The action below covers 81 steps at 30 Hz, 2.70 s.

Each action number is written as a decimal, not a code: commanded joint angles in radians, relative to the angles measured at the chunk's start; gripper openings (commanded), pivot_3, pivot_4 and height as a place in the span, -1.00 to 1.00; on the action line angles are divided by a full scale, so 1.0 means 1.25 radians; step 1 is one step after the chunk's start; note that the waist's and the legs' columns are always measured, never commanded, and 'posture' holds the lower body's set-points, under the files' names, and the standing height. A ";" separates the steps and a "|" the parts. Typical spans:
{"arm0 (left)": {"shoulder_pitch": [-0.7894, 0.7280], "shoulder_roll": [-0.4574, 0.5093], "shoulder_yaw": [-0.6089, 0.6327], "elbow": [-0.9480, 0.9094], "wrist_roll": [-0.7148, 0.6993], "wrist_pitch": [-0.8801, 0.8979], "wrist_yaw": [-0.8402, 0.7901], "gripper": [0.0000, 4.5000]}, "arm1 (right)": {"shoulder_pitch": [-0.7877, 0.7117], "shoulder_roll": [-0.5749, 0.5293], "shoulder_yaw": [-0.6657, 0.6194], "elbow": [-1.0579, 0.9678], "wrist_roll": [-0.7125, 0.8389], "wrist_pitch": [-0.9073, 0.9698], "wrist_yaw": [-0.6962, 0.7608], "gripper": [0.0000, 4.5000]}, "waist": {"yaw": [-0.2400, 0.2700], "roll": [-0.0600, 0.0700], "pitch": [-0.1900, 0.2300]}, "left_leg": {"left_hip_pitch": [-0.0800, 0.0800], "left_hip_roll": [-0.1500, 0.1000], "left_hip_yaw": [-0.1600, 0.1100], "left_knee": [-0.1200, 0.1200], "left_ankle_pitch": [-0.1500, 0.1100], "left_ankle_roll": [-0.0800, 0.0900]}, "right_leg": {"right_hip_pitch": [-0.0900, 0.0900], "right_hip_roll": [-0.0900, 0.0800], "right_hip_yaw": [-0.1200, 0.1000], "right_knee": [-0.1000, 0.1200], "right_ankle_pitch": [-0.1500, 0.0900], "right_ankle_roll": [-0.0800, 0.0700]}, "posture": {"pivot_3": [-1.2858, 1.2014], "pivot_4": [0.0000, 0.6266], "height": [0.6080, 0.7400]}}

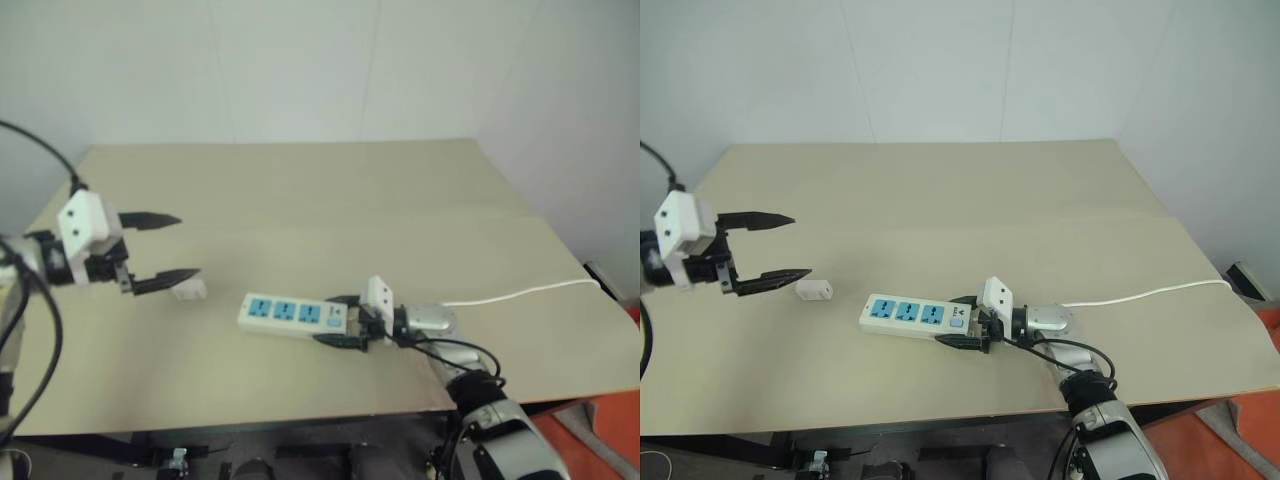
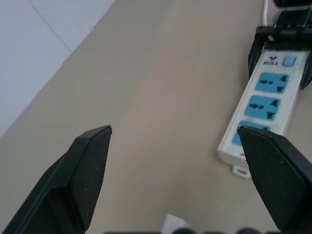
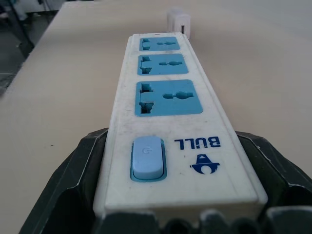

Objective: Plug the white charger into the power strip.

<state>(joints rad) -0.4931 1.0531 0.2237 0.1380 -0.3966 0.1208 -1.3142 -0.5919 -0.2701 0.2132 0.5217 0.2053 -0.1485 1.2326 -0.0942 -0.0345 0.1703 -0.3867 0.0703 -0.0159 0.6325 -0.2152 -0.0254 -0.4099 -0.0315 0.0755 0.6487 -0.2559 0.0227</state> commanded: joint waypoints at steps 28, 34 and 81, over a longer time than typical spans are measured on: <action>-0.745 -0.236 -0.682 0.830 0.655 -0.398 -0.239 1.00 | -0.127 0.078 -0.003 0.276 -0.046 -0.160 0.143 0.52 | -0.004 0.000 0.000 | -0.004 0.000 -0.003 0.003 0.000 0.000 | -0.006 0.002 0.000 0.009 -0.001 0.002 | 0.03 -0.52 1.00; -0.736 -0.283 -0.691 0.858 0.720 -0.387 -0.228 1.00 | -0.118 0.077 -0.009 0.263 -0.047 -0.156 0.129 0.52 | -0.002 0.000 0.000 | -0.005 0.000 -0.003 0.003 0.000 0.000 | -0.008 0.002 0.001 0.012 -0.002 0.002 | 0.03 -0.52 1.00; -0.716 -0.333 -0.557 0.887 0.726 -0.364 -0.078 -0.54 | -0.060 0.073 -0.003 0.173 -0.039 -0.114 0.116 0.52 | 0.001 0.000 0.000 | -0.005 0.000 -0.004 0.004 0.000 0.000 | -0.008 0.002 0.000 0.012 0.001 -0.003 | 0.03 -0.52 1.00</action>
<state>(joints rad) -1.3361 0.6313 -0.5289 1.2853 0.5720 -0.3150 -1.4119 -0.6826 -0.1872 0.1996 0.7677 0.1493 -0.2943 1.3615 -0.0934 -0.0347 0.1704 -0.3938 0.0697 -0.0215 0.6375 -0.2150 -0.0251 -0.4195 -0.0289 0.0754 0.6634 -0.2541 0.0194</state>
